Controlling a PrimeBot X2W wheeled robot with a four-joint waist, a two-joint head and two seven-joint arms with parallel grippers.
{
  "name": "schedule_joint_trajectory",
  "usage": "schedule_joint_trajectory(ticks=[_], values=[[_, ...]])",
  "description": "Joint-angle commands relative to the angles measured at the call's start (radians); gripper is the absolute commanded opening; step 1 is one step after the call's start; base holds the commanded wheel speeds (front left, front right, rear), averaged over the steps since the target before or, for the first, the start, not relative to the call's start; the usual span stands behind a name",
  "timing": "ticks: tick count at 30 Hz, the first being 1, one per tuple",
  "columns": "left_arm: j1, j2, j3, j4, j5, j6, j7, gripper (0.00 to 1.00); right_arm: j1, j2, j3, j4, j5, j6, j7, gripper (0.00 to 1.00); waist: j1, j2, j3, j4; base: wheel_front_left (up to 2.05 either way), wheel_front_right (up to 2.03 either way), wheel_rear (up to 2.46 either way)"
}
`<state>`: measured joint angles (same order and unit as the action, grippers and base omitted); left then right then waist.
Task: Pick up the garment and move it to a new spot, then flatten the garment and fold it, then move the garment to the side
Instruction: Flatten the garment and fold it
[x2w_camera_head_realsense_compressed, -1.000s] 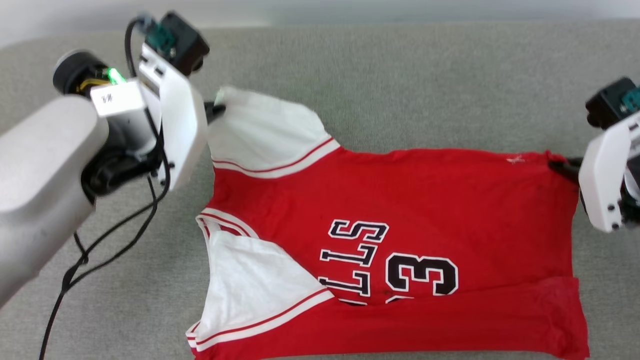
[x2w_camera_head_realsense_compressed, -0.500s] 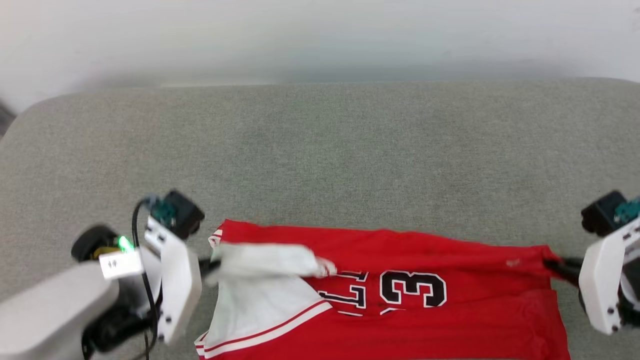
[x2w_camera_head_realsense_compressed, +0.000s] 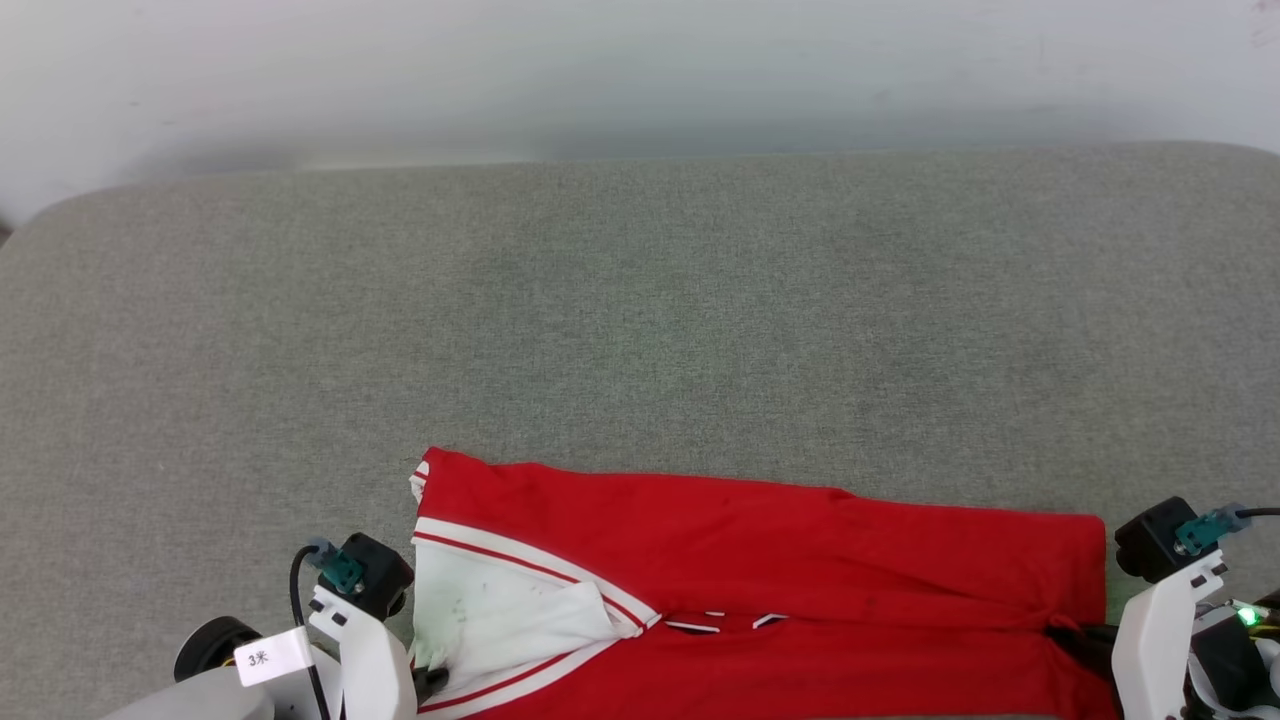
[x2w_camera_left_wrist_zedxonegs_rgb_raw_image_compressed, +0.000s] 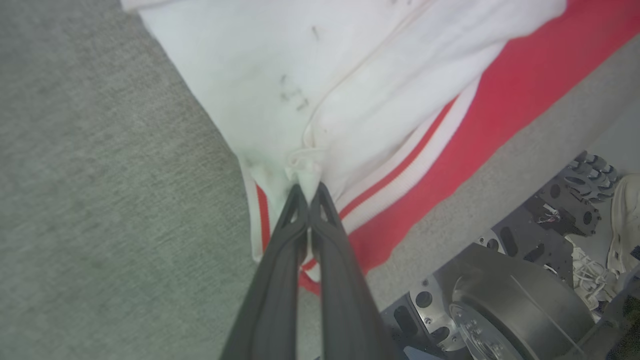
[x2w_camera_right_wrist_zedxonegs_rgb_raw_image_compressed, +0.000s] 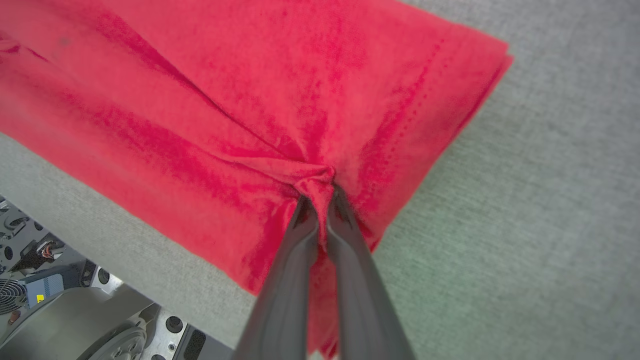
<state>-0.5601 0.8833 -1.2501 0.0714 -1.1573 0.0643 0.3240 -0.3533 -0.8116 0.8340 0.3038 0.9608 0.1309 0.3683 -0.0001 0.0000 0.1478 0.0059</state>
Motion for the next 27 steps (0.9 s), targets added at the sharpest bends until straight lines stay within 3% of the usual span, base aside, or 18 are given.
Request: schedule_joint_trajectory(ticks=[1,2,3,6,11,12,17,23,27], values=[[0.017,-0.009,0.006,0.018,0.002,0.005,-0.028,0.32,0.022,0.02,0.0,0.021,-0.005,-0.001,-0.022,0.04,0.0001,0.0,-0.005,-0.002,0.0,0.0,0.0],[0.022,-0.012,0.014,0.024,0.003,0.009,-0.049,1.0,0.021,0.022,-0.005,0.024,-0.005,-0.001,-0.033,0.22,0.0001,0.0,-0.009,-0.003,0.0,0.0,0.0],[0.023,-0.014,0.022,0.026,0.01,0.014,-0.076,1.0,0.018,0.021,-0.014,0.021,-0.006,-0.001,-0.053,1.0,0.0001,0.0,-0.016,-0.003,0.0,0.0,0.0],[0.033,-0.006,0.051,0.016,0.034,0.042,-0.167,1.0,0.022,0.001,-0.041,-0.013,-0.001,-0.001,-0.1,1.0,0.0001,0.0,-0.036,-0.003,0.0,0.0,0.0],[0.069,-0.006,0.122,0.0,0.084,0.16,-0.376,1.0,0.042,-0.048,-0.124,-0.078,0.021,-0.001,-0.166,1.0,0.0001,0.0,-0.061,0.001,0.0,0.0,0.0],[0.069,-0.006,0.122,0.0,0.084,0.16,-0.376,1.0,0.042,-0.048,-0.124,-0.078,0.021,-0.001,-0.166,1.0,0.0001,0.0,-0.061,0.001,0.0,0.0,0.0],[0.105,-0.035,0.185,0.004,0.125,0.274,-0.542,1.0,0.08,-0.079,-0.229,-0.072,0.058,-0.001,-0.182,1.0,0.0001,0.0,-0.065,0.009,0.0,0.0,0.0],[0.159,-0.099,0.32,0.003,0.21,0.39,-0.589,1.0,0.136,-0.053,-0.308,-0.002,0.19,0.0,-0.1,1.0,0.0001,0.0,-0.053,0.025,0.0,0.0,0.0],[0.235,-0.163,0.473,-0.028,0.333,0.428,-0.59,1.0,0.169,-0.018,-0.332,0.042,0.283,0.0,-0.042,1.0,0.0001,0.0,-0.04,0.044,0.0,0.0,0.0]])
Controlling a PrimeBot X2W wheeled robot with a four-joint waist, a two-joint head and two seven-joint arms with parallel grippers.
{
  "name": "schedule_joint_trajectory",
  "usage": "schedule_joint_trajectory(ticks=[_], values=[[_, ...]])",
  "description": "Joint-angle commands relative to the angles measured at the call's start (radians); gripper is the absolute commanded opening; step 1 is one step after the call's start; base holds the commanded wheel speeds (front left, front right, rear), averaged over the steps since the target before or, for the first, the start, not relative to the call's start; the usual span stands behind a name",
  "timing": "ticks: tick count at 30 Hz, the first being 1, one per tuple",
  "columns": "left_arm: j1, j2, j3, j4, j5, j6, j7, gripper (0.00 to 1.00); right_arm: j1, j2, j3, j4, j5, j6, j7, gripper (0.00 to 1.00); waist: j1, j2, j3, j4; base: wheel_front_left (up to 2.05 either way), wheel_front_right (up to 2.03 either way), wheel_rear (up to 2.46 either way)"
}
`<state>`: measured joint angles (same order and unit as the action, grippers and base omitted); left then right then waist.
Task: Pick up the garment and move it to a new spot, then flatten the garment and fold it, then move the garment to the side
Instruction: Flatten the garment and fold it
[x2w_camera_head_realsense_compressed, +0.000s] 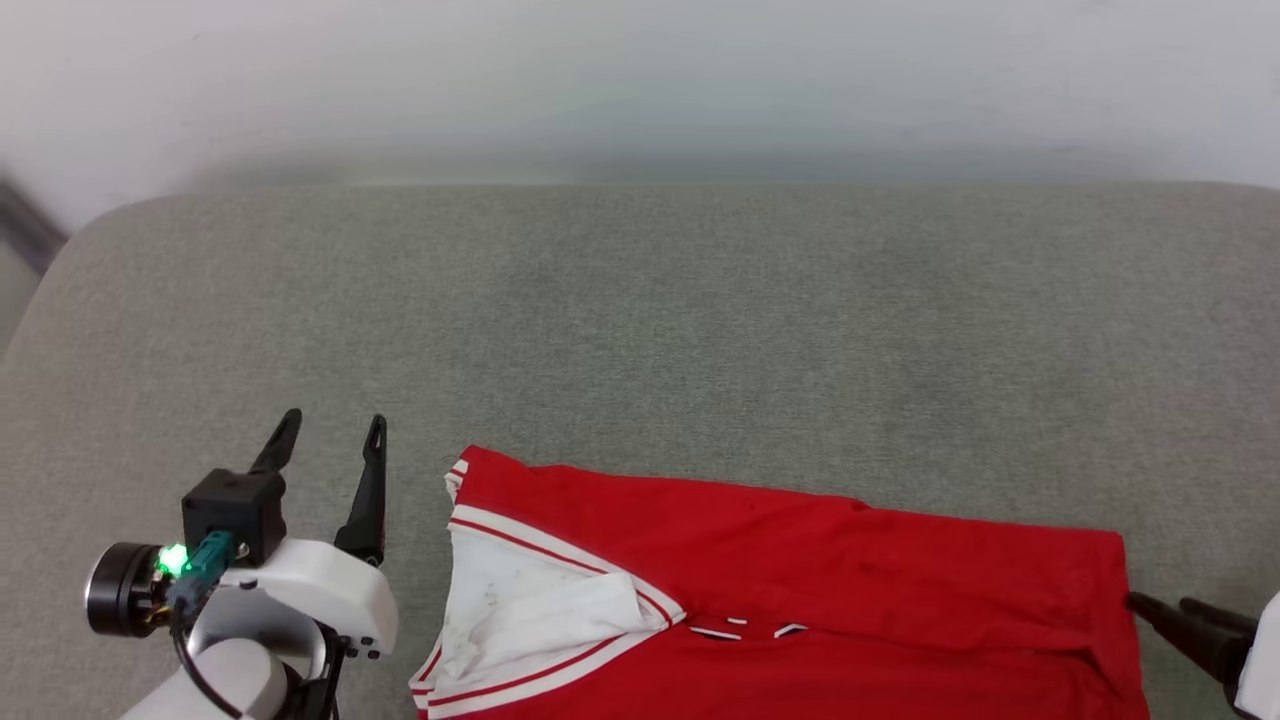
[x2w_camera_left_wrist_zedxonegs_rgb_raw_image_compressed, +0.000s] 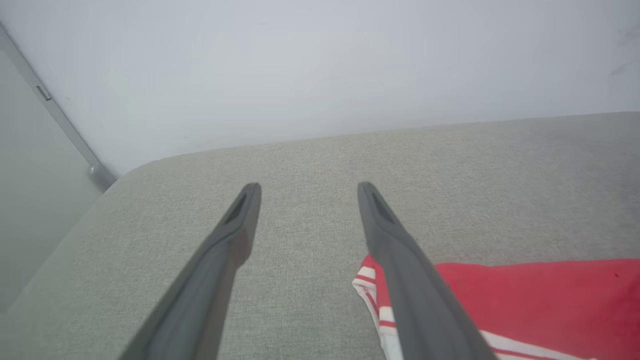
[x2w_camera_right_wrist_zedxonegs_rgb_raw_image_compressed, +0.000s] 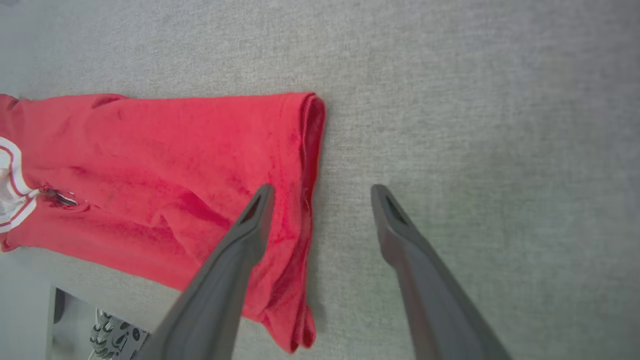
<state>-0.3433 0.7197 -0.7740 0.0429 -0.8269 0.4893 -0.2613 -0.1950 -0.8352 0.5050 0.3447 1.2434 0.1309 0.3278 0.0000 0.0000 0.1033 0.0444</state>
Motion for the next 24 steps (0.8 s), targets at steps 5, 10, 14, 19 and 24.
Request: schedule_joint_trajectory(ticks=[5,10,14,19,24], values=[[0.113,-0.086,0.162,-0.027,0.154,-0.004,-0.004,1.0,0.028,0.048,-0.009,0.03,0.075,0.0,0.045,1.0,0.0,0.0,0.021,0.024,0.0,0.0,0.0],[0.193,-0.178,0.286,-0.043,0.286,-0.031,-0.005,1.0,0.027,0.099,0.022,0.059,0.115,0.0,0.105,1.0,0.0,0.0,0.033,0.038,0.0,0.0,0.0],[0.25,-0.252,0.364,-0.051,0.373,-0.057,-0.005,1.0,0.02,0.15,0.062,0.067,0.137,0.0,0.154,1.0,0.0,0.0,0.039,0.046,0.0,0.0,0.0],[0.31,-0.335,0.442,-0.063,0.477,-0.095,-0.005,1.0,-0.004,0.182,0.104,0.039,0.139,0.0,0.18,1.0,0.0,0.0,0.042,0.052,0.0,0.0,0.0],[0.352,-0.413,0.506,-0.061,0.566,-0.138,-0.005,1.0,-0.039,0.175,0.106,0.039,0.121,0.0,0.143,0.0,0.0,0.0,0.037,0.05,0.0,0.0,0.0]])
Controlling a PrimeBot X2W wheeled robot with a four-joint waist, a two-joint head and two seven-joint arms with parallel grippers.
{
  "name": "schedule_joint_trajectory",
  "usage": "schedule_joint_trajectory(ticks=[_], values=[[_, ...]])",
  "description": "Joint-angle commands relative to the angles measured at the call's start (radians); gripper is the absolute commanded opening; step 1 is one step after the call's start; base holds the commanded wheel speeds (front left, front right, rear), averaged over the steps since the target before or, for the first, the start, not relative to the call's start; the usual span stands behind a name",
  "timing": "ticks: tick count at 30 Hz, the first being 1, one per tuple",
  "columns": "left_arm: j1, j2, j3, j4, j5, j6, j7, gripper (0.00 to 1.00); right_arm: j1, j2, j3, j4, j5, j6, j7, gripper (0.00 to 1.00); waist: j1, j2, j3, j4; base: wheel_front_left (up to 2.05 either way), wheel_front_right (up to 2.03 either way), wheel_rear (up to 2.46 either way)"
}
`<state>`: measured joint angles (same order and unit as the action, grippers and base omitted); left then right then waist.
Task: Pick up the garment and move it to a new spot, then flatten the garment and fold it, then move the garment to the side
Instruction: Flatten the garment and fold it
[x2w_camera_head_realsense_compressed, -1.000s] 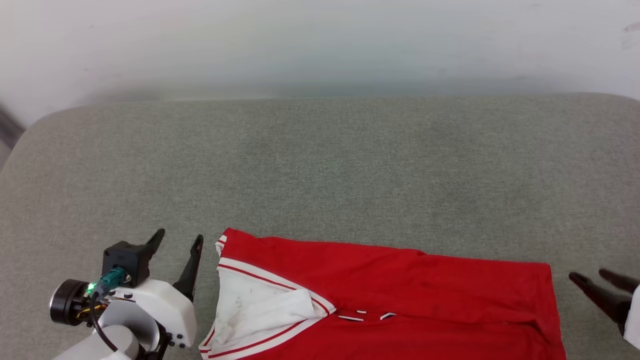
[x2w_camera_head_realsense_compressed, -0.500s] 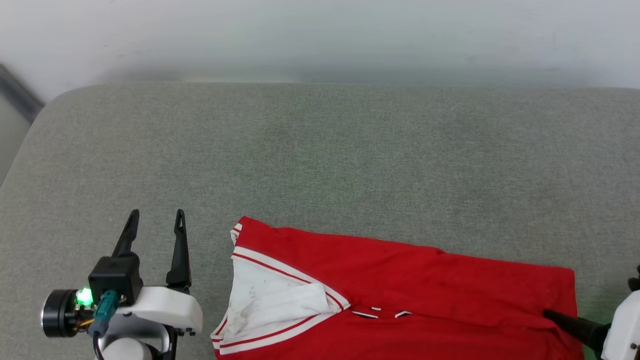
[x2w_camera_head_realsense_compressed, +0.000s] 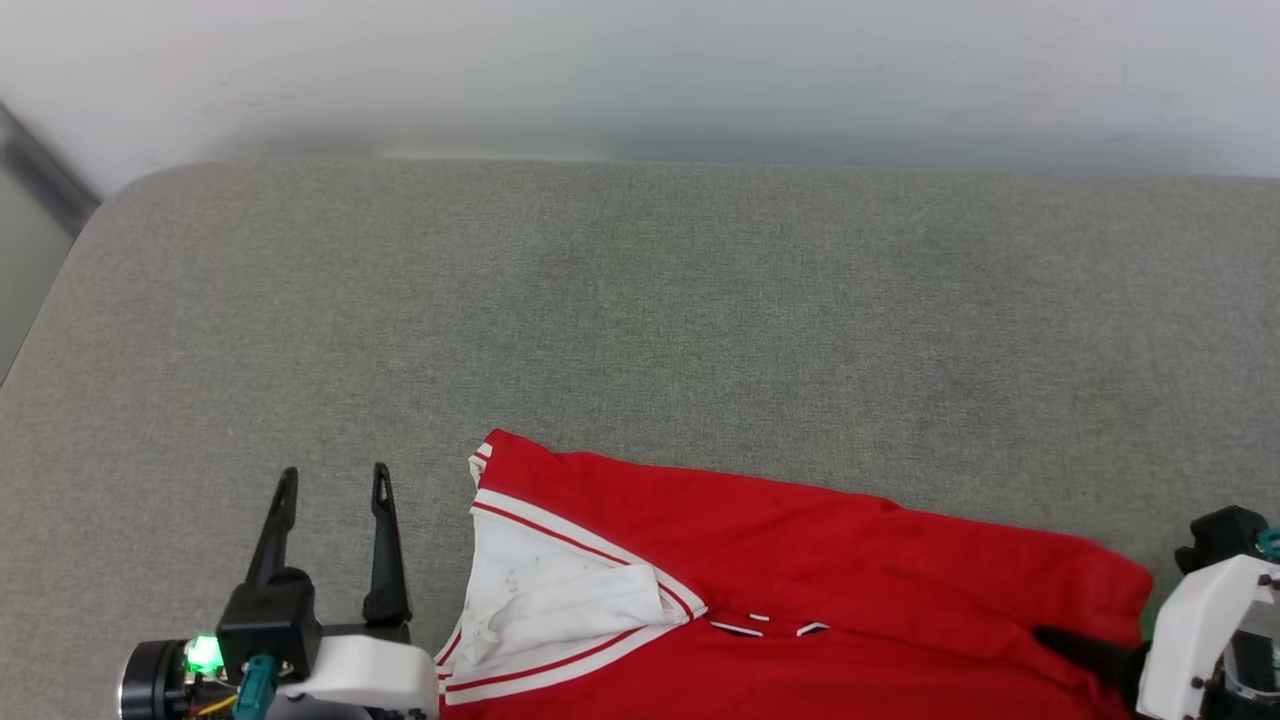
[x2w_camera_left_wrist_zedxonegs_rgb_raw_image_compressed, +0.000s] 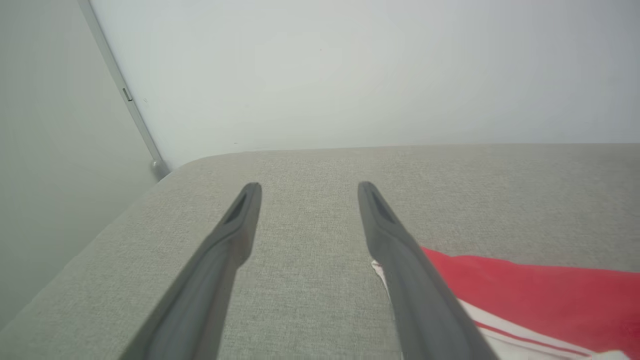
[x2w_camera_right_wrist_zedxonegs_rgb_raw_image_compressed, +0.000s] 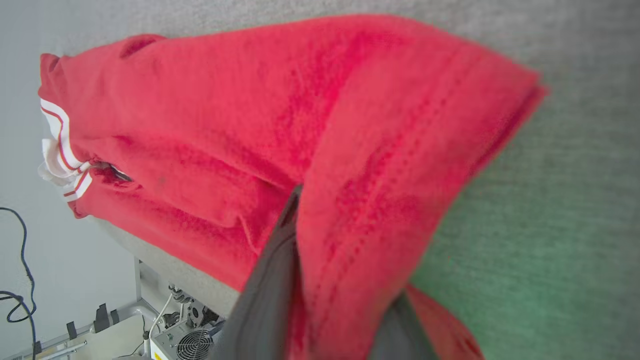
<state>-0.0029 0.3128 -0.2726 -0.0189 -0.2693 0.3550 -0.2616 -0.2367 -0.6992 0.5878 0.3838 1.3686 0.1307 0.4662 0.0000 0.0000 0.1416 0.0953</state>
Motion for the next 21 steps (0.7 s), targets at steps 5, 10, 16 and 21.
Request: schedule_joint_trajectory(ticks=[5,10,16,21], values=[[0.05,-0.072,0.067,0.001,0.07,-0.04,-0.004,1.0,-0.014,-0.004,0.015,0.009,0.0,0.0,-0.023,0.0,0.0,0.0,-0.015,-0.004,0.0,0.0,0.0],[0.081,-0.117,0.121,-0.002,0.116,-0.081,-0.003,1.0,-0.011,-0.057,0.005,0.024,0.002,-0.001,-0.044,0.0,0.0,0.0,-0.033,-0.007,0.0,0.0,0.0],[0.109,-0.159,0.169,-0.009,0.154,-0.127,-0.003,1.0,0.006,-0.147,-0.011,0.061,-0.009,-0.001,-0.062,0.0,0.0,0.0,-0.056,-0.012,0.0,0.0,0.0],[0.125,-0.185,0.197,-0.005,0.174,-0.159,-0.003,1.0,0.026,-0.194,-0.029,0.08,0.009,0.0,-0.065,0.0,0.0,0.0,-0.073,-0.014,0.0,0.0,0.0]])
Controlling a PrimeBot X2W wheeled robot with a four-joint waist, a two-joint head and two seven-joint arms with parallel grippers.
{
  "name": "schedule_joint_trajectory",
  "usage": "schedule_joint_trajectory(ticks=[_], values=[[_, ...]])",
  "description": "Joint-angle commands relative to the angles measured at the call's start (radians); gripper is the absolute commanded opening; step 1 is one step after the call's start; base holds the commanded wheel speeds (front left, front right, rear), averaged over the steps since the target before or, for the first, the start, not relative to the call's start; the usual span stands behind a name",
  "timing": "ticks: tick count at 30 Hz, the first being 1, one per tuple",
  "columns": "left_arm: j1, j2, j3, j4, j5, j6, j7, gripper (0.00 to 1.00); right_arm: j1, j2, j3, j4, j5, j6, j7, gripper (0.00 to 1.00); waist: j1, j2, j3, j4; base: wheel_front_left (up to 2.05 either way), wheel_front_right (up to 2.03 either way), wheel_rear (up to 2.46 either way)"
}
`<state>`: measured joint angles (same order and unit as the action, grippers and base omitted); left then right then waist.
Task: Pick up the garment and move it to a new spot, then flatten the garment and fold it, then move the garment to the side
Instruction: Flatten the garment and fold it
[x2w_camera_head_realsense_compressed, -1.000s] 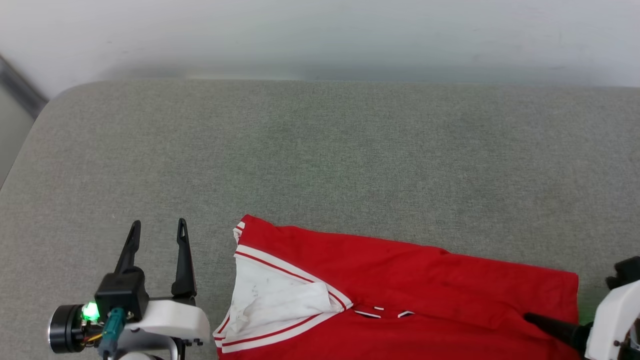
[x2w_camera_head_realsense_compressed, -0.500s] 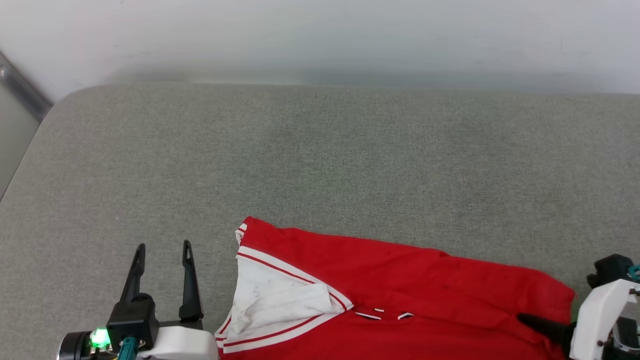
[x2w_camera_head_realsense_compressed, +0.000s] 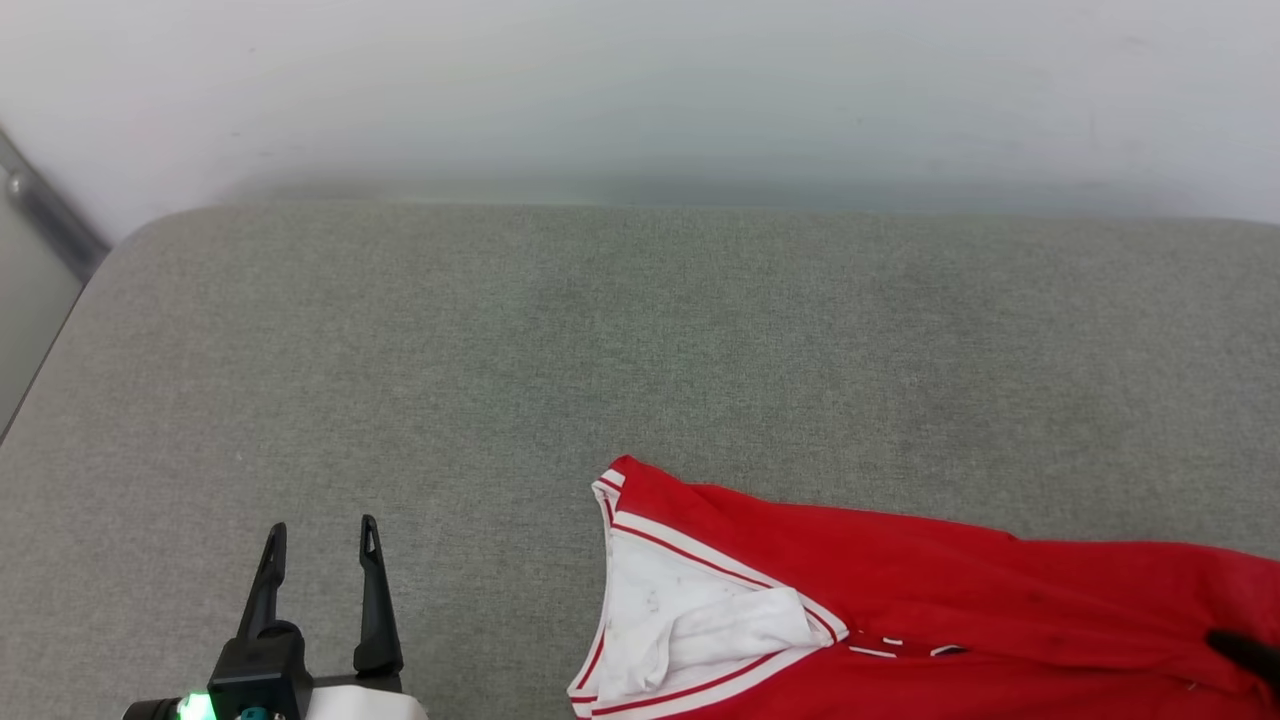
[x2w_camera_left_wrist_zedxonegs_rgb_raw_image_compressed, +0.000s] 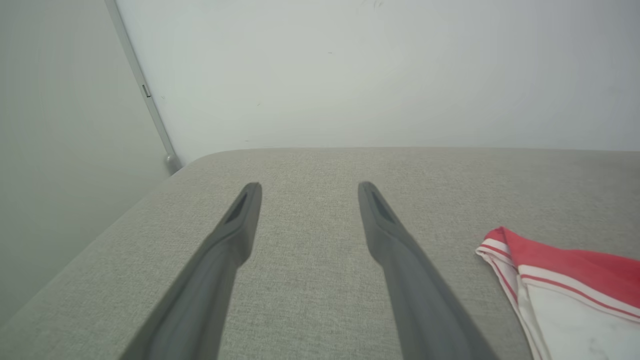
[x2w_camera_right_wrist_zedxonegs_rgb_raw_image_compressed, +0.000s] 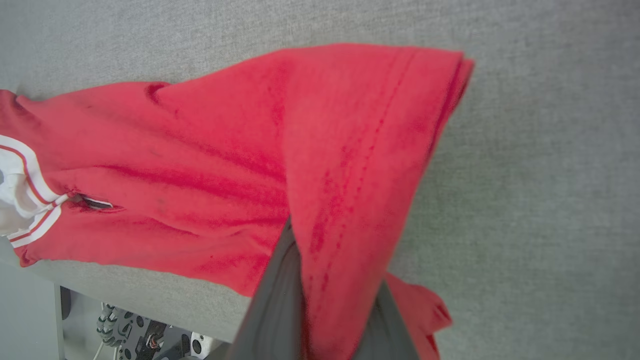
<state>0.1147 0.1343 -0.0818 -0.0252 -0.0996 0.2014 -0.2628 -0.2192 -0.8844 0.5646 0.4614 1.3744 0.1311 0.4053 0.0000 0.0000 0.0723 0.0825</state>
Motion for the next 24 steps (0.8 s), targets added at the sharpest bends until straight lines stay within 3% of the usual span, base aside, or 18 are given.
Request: schedule_joint_trajectory(ticks=[1,5,13,18,23,24], values=[[0.01,-0.009,0.011,0.001,0.009,-0.01,-0.002,1.0,0.013,-0.012,-0.008,-0.002,0.009,-0.001,-0.002,0.0,0.0,0.0,-0.007,-0.001,0.0,0.0,0.0],[0.025,-0.023,0.025,0.008,0.022,-0.031,-0.002,1.0,0.031,-0.024,-0.014,-0.075,0.04,-0.001,0.022,0.0,0.0,0.0,-0.021,-0.003,0.0,0.0,0.0],[0.034,-0.038,0.046,0.015,0.044,-0.059,-0.002,1.0,0.008,-0.05,-0.009,-0.368,0.037,0.0,0.07,0.0,0.0,0.0,-0.032,-0.008,0.0,0.0,0.0],[0.015,-0.047,0.046,0.02,0.053,-0.077,-0.002,1.0,-0.07,0.02,0.049,-0.485,-0.056,-0.001,0.117,0.0,0.0,0.0,-0.024,-0.004,0.0,0.0,0.0],[-0.003,-0.056,0.045,0.026,0.061,-0.087,-0.002,1.0,-0.183,0.169,0.139,-0.479,-0.162,0.0,0.176,0.0,0.0,0.0,-0.008,0.009,0.0,0.0,0.0],[-0.003,-0.056,0.045,0.026,0.061,-0.087,-0.002,1.0,-0.183,0.169,0.139,-0.479,-0.162,0.0,0.176,0.0,0.0,0.0,-0.008,0.009,0.0,0.0,0.0]])
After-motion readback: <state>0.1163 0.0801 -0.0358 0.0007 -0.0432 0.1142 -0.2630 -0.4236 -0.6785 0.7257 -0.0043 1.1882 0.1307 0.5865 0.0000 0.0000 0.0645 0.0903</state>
